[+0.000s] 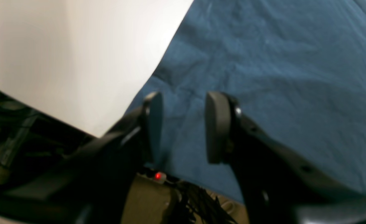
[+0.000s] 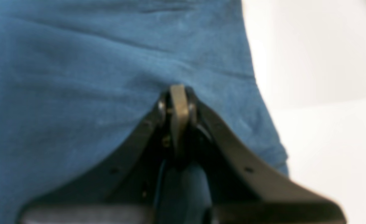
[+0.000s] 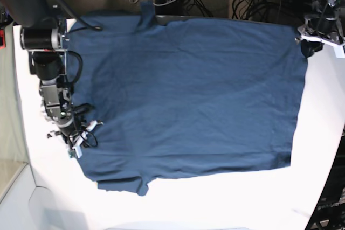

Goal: Layout the t-shirt on the table in an organized manner, then fold the t-shirt properly
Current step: 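Pull the shirt corners outward with both grippers to spread it, then grasp the shirt side with the right gripper and drag it toward the collar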

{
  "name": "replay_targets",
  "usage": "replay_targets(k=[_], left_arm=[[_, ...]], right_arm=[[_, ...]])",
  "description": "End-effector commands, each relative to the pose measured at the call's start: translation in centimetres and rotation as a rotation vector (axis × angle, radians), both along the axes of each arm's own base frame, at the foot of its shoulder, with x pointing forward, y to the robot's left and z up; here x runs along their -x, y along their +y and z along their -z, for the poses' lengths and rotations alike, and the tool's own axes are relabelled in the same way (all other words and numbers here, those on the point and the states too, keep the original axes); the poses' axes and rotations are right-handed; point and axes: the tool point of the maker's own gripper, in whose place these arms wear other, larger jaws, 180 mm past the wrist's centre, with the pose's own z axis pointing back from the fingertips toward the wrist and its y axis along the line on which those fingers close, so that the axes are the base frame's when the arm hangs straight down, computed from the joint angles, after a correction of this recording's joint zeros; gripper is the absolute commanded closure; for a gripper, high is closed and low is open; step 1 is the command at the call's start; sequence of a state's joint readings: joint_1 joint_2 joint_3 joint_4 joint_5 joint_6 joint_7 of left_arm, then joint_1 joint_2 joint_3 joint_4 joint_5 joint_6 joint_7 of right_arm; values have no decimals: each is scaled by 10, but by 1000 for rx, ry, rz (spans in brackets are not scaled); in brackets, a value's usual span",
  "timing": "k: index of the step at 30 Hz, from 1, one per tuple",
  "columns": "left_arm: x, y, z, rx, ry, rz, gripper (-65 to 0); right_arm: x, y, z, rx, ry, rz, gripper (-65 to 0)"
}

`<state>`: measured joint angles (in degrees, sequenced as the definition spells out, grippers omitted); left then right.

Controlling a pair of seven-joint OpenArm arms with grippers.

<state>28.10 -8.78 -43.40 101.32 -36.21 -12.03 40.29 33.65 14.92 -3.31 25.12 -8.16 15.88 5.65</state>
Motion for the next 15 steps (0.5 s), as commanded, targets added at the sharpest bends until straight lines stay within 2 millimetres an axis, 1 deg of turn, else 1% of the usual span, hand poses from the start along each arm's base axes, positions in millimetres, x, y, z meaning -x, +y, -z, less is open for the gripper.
replay_targets(k=[1,5,9,11,12,13,14,15], left_arm=[[-5,4,-11,-24,-34,6,-225],[-4,5,-11,-25,-34,5,-225],[-4,6,-12,-28,-34,5,-225],[-5,7,-13,-31,-34,7,-225],[-5,7,-13,-32,-34,7,-225],[-5,7,-13,-33,-35,8,-225],[-5,7,-13,-33,-35,8,-225],[-5,7,-13,-33,-35,8,-225]], right_arm=[[-10,-19,-12,54,-4,45,0],[-27,-28,-34,83,-62,102,0],[-43,-26,-55,80,-109,108,0],[-49,-25,-72,83,-154,103,0],[-49,-23,-77,87,-172,98,0],[-44,-21,-74,92,-173,89,0],[-40,-17,-77,100,-179,75,0],[-34,-10,-76,100,-170,46,0]])
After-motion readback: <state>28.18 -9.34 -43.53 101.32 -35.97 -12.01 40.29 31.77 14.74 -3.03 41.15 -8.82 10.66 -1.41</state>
